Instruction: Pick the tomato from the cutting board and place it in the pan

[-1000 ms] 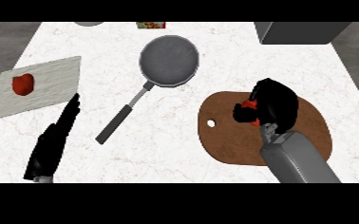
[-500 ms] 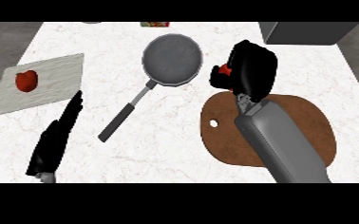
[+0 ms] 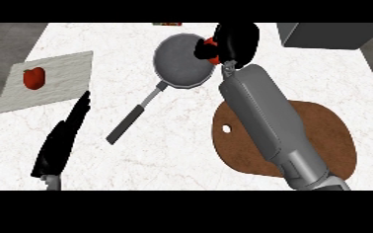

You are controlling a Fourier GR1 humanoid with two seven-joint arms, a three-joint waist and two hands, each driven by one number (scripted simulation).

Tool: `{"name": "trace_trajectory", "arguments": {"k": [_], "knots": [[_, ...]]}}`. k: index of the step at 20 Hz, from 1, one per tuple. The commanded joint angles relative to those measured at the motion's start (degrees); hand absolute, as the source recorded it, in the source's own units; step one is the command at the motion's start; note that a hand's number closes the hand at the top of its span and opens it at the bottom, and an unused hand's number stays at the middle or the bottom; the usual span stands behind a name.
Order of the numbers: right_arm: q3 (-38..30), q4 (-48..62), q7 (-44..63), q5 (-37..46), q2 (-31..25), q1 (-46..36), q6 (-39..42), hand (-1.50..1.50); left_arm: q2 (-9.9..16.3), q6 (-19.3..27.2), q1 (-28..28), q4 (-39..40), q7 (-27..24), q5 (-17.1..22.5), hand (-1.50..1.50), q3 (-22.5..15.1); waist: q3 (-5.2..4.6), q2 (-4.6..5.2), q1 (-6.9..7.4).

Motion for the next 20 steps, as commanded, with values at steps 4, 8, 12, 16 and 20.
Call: {"name": "trace_trajectory", "arguments": {"k": [4, 8, 12, 16, 20], "knots": [[-6.02, 19.66, -10.91, -8.78, 0.89, -5.64, -9.87, 1.50, 0.29, -1.28, -0.29, -1.62, 0.31, 0.00, 0.00, -0.66, 0.04, 0.55, 1.54], [-5.94, 27.88, -10.54, -9.87, 0.91, -9.86, -9.60, 1.50, -1.10, -0.59, -3.48, 0.69, 0.67, -0.97, 0.00, -1.74, 0.01, 1.60, 3.71], [-6.48, 33.23, -14.12, -10.91, 0.91, -11.95, -3.73, 1.50, -1.83, -0.39, -2.12, 0.28, -0.80, -2.39, 0.00, -3.77, 0.00, 2.16, 5.01], [-16.58, 31.22, -14.52, -24.63, 0.92, -9.86, -7.53, -1.50, -1.79, -1.05, -4.09, 0.64, -0.33, -1.76, 0.00, -3.57, 0.23, 2.82, 6.46], [-20.42, 31.65, -20.29, -30.71, 0.92, -8.78, -11.11, -1.50, -2.80, -0.74, -4.18, 0.06, -0.68, -1.91, 0.00, -4.45, 0.28, 2.83, 7.23]]}}
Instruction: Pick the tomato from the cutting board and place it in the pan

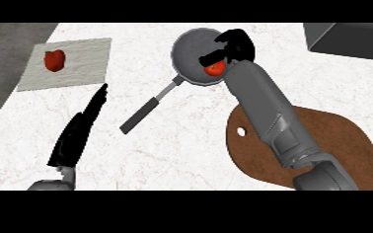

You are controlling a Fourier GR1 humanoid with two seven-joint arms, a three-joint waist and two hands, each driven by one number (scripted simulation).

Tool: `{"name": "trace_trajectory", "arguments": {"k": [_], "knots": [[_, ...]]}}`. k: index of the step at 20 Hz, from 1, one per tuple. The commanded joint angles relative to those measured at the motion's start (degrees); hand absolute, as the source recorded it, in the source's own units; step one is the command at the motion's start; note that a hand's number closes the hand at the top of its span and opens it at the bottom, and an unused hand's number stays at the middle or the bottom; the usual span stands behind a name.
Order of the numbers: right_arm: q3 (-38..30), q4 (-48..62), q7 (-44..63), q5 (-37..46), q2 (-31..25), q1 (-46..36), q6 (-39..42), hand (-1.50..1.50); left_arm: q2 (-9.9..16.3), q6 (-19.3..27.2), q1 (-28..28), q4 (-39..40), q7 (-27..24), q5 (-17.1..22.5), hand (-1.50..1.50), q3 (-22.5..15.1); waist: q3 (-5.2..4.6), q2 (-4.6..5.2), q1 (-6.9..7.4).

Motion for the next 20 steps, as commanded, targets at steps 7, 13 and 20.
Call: {"name": "trace_trajectory", "arguments": {"k": [7, 13, 20], "knots": [[-6.62, -1.88, -16.87, -9.03, 0.01, 0.72, -16.35, -1.50, -0.65, -0.13, -0.84, 1.35, 0.40, 0.04, 0.00, -0.21, -0.02, -0.18, -0.49], [-11.80, -2.56, -21.70, -13.43, 0.01, 0.06, -28.04, -1.50, -0.44, 0.59, -1.60, 1.23, 1.00, -0.61, 0.00, 0.37, -0.06, -0.60, -1.86], [-17.87, -7.11, -33.24, -19.89, -2.44, 7.56, -28.79, -1.50, 2.45, 0.00, 4.08, 2.56, -2.21, 1.81, 0.00, 5.40, -0.12, -2.25, -6.30]]}}
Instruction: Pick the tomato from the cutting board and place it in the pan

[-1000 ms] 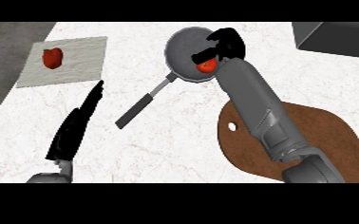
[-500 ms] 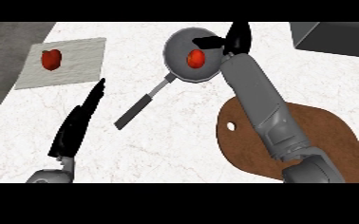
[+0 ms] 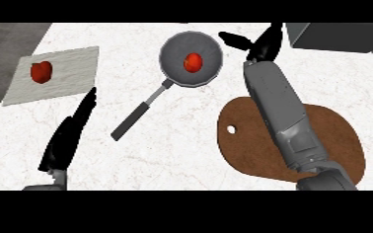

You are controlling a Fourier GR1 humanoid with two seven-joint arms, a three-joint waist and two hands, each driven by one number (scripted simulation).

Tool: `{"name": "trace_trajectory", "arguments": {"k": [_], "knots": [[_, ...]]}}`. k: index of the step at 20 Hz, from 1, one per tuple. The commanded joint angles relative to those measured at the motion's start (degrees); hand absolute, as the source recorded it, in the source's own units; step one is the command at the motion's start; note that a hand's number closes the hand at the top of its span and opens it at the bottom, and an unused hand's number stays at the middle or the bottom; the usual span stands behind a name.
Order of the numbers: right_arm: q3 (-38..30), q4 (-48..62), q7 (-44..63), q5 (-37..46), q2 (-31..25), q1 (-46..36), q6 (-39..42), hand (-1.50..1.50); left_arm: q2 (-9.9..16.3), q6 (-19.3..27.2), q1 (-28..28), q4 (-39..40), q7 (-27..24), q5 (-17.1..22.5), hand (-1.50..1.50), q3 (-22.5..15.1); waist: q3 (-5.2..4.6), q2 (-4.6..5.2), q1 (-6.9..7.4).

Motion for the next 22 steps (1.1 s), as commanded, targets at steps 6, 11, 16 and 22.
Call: {"name": "trace_trajectory", "arguments": {"k": [6, 11, 16, 22], "knots": [[-2.52, -7.03, -18.42, -6.39, 0.25, 14.17, 5.03, -1.50, 0.19, -0.02, 3.64, -1.86, 1.02, 1.67, 0.00, 2.82, -0.09, -1.58, -4.26], [0.71, -17.54, -17.73, -7.01, -1.70, 24.75, 9.59, -1.50, 1.25, -0.10, 4.58, -2.24, 0.96, 0.48, 0.00, 3.97, -0.14, -1.94, -5.25], [8.53, -34.02, -5.96, -3.02, -2.50, 35.46, 11.91, -1.50, -0.22, -0.39, 5.76, -5.44, 2.46, 0.10, 0.00, 2.80, -0.18, -2.13, -5.59], [9.29, -46.78, -1.65, -5.45, -7.95, 45.04, 19.88, -1.50, -0.69, -0.89, 6.74, -4.55, -0.32, -0.36, 0.00, 3.58, -0.16, -1.88, -5.08]]}}
